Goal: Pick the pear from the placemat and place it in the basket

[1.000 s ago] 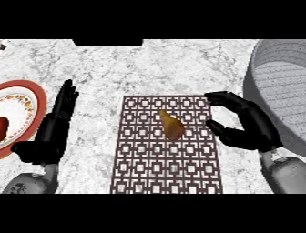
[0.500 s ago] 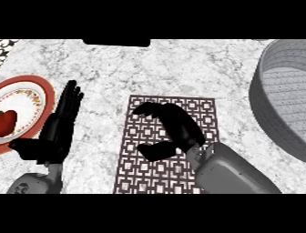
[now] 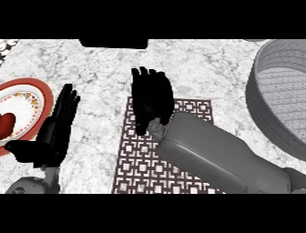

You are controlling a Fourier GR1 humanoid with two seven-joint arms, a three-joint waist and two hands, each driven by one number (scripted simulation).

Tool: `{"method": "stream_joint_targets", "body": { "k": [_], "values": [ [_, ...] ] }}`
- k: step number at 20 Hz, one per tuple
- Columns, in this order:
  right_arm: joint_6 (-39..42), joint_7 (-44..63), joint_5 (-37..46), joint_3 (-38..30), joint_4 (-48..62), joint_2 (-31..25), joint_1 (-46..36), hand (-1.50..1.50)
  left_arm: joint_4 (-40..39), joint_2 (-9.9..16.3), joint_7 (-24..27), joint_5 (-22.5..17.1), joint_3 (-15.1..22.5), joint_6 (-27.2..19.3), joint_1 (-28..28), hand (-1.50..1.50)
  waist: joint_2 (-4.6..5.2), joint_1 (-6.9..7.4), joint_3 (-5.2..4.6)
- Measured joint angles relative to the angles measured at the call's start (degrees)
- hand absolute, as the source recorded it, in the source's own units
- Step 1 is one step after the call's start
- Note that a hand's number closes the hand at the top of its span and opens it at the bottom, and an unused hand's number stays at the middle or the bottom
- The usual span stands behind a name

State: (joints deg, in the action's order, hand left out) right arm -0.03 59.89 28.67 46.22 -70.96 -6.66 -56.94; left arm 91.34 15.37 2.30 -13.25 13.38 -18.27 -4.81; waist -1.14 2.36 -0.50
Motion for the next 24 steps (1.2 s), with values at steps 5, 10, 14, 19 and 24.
{"method": "stream_joint_targets", "body": {
  "k": [5,10,14,19,24],
  "values": [
    [12.4,3.4,-4.7,-1.7,7.1,1.9,-9.6,-1.50,0.5,0.0,-0.2,-0.1,-0.2,0.1,-0.1,0.00,0.26,0.05,0.03],
    [19.1,3.9,-13.9,-5.3,14.2,4.3,-16.9,-1.50,0.5,-0.2,-0.5,0.2,-0.1,0.0,-0.9,0.00,0.67,0.37,0.11],
    [22.0,4.5,-20.4,-6.4,19.8,5.0,-21.6,-1.50,0.7,-0.5,-0.5,0.3,0.2,0.2,-0.8,0.00,0.89,0.74,0.18],
    [24.1,5.1,-24.7,-3.9,25.7,5.3,-25.8,-1.50,0.9,-0.3,-0.8,-0.2,-0.5,0.7,-0.6,0.00,1.00,0.78,0.22],
    [25.8,5.4,-27.4,0.1,29.9,5.4,-27.2,-1.50,0.9,-0.5,-0.1,0.2,-0.4,0.8,0.2,0.00,1.03,0.51,0.26]
  ]
}}
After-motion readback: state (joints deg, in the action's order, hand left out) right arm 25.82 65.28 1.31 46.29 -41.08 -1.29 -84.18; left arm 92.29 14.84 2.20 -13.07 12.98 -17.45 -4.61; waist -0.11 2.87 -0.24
